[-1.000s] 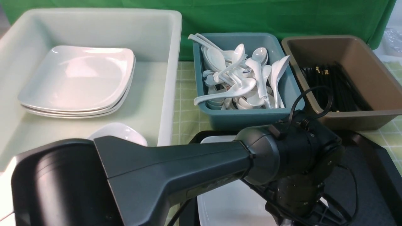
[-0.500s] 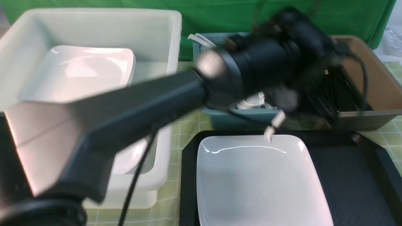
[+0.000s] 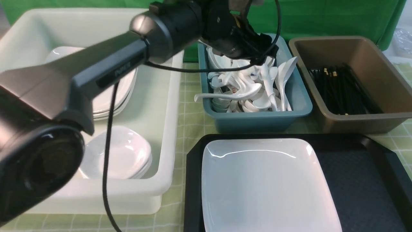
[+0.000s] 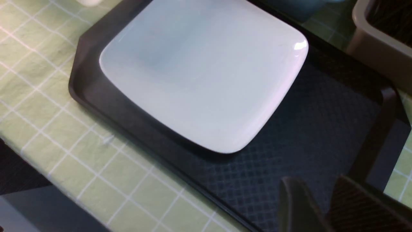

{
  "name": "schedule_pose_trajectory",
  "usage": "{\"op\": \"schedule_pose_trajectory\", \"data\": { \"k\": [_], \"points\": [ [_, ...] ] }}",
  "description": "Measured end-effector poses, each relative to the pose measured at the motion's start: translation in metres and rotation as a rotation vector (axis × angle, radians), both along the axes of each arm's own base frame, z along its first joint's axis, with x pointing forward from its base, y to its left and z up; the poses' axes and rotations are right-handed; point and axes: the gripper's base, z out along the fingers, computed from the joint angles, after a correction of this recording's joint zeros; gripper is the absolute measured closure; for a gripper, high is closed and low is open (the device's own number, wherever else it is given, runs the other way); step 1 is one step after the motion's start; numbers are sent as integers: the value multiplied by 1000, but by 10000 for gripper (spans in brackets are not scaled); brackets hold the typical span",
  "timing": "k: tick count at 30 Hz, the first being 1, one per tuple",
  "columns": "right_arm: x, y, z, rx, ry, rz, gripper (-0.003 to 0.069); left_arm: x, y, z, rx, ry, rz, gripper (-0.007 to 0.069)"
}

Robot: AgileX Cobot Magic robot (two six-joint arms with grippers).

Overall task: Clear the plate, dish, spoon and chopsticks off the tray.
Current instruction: Use the left arm to put the soup spoon into the small storage box in the middle, then use the left arm to grab a plate from the dinner plate

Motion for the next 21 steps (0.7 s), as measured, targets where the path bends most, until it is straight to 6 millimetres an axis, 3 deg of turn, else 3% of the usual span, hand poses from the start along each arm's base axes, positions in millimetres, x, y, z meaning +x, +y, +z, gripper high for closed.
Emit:
{"op": "schedule_pose_trajectory", "data": {
  "k": [3, 7, 8, 9, 10, 12, 13, 14, 17, 21],
  "points": [
    [0, 0, 0, -3, -4, -3, 452, -26, 2, 21, 140, 14, -61, 159],
    [1, -1, 1, -12, -16, -11, 451, -92, -7, 48, 381, -22, -198, 458],
    [1, -1, 1, -13, -17, -12, 451, -94, -6, 49, 386, -18, -201, 458],
    [2, -2, 1, -14, -19, -13, 451, -128, -11, 52, 437, -26, -287, 551],
    [2, -2, 0, -14, -19, -13, 451, -148, -12, 45, 476, -12, -353, 586],
    [2, -1, 1, -10, -24, -11, 451, -183, -12, 36, 515, 0, -486, 607],
    [2, -1, 1, -9, -26, -11, 451, -189, -13, 34, 518, 1, -516, 608],
    [2, -1, 1, -5, -30, -9, 451, -214, -9, 23, 531, 17, -618, 609],
    [3, 0, 3, 8, -46, -5, 448, -263, 1, -12, 547, 47, -851, 597],
    [3, 1, 3, 13, -53, -3, 442, -282, 14, -55, 592, 80, -943, 515]
  ]
}}
